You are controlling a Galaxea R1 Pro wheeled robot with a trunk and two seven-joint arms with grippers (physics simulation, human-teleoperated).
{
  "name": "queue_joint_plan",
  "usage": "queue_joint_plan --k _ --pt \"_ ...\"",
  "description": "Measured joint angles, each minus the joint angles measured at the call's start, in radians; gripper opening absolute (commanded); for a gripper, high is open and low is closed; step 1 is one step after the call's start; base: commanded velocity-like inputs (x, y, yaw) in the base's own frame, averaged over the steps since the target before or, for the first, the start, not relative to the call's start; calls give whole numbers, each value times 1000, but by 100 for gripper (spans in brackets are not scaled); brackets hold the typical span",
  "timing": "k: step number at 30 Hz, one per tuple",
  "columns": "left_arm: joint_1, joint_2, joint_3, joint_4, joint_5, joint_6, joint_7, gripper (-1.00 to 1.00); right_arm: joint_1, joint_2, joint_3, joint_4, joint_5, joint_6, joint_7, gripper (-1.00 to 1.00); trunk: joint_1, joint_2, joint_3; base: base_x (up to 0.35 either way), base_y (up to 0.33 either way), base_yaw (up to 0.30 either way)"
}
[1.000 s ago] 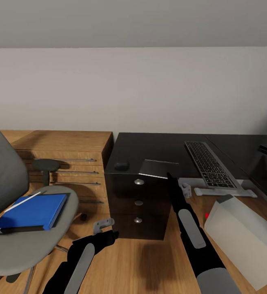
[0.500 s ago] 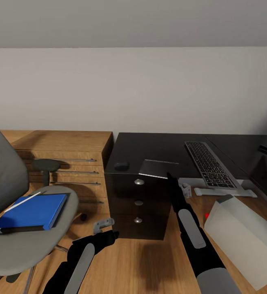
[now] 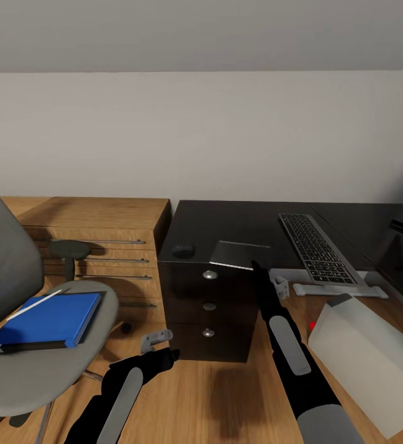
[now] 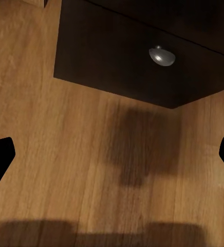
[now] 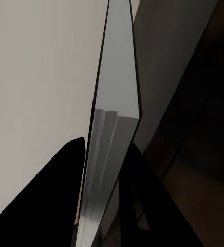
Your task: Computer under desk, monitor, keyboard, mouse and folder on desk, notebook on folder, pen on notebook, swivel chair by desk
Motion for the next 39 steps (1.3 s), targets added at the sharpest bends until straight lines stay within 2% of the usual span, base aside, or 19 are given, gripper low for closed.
queue_joint_plan --k 1,39 --pt "0 0 0 0 0 0 0 100 0 0 0 0 0 0 0 100 0 0 0 0 0 0" --pt "0 3 1 0 -2 -1 -1 100 0 0 0 0 2 0 1 100 0 0 0 -7 0 0"
